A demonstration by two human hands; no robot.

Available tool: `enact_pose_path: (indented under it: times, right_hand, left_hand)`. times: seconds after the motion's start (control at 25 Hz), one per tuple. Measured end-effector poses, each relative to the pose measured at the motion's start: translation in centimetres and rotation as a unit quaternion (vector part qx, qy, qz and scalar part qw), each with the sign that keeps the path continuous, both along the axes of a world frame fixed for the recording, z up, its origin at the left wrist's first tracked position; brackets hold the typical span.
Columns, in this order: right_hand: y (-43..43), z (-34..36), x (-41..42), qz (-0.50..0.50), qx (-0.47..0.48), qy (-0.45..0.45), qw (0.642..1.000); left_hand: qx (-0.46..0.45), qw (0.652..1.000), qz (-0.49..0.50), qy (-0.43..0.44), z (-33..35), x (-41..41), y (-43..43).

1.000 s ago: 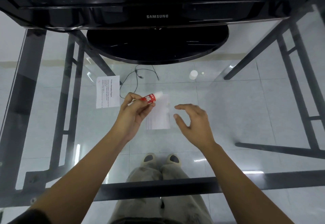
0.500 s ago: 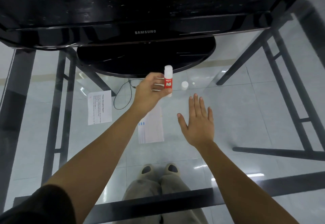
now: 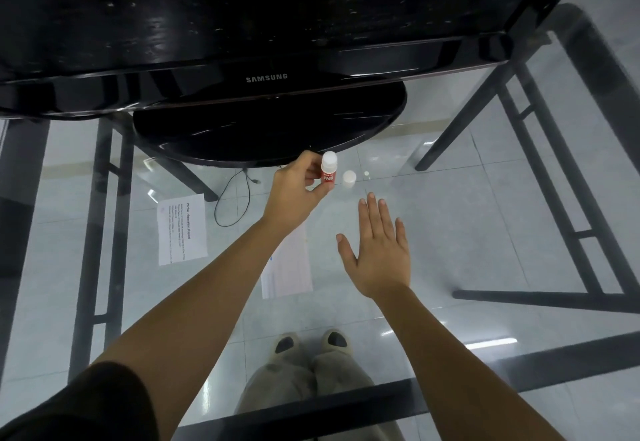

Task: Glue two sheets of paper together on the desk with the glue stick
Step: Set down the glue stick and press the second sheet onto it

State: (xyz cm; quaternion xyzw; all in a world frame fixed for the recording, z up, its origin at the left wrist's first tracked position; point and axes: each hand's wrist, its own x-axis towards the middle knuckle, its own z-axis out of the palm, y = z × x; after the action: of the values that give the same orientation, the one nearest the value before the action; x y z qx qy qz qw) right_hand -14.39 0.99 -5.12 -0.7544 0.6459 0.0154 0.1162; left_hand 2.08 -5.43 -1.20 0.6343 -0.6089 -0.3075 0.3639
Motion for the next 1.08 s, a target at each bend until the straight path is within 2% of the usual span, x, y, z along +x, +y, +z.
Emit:
enact_pose_path:
  times: [0.24, 0.32, 0.48, 0.6, 0.76, 0.88, 1.08]
  right_hand:
    - [0.0, -0.1, -0.1, 0.007, 0.006, 0.004, 1.000]
    - [-0.1, 0.3, -0.2, 0.013, 0.016, 0.002, 1.000]
    - [0.5, 1.6, 0.2, 0.048, 0.031, 0.007, 0.998]
    - [2.5, 2.6, 1.8, 0.053, 0.016, -0.094, 0.994]
    - [5.4, 3.8, 4.8, -0.011, 0.043, -0.218, 0.975]
    - [6.1, 4.0, 6.3, -0.068, 0.083, -0.249, 0.963]
    - [5.9, 4.6, 7.6, -0.128, 0.096, -0.285, 0.945]
  left_hand:
    - [0.049, 0.999, 0.005, 0.013, -0.3, 0.6, 1.8]
    - [0.039, 0.998, 0.021, -0.035, -0.2, 2.1, 3.9]
    - [-0.001, 0.983, 0.012, -0.185, 0.5, 6.9, 9.2]
    - [0.039, 0.963, 0.030, -0.263, 0.1, 10.8, 12.2]
    - [0.114, 0.945, 0.060, -0.300, -0.8, 13.6, 14.7]
    - [0.093, 0.945, 0.039, -0.310, -1.2, 12.2, 15.6]
    - [0.054, 0.950, -0.027, -0.307, -1.3, 8.5, 16.7]
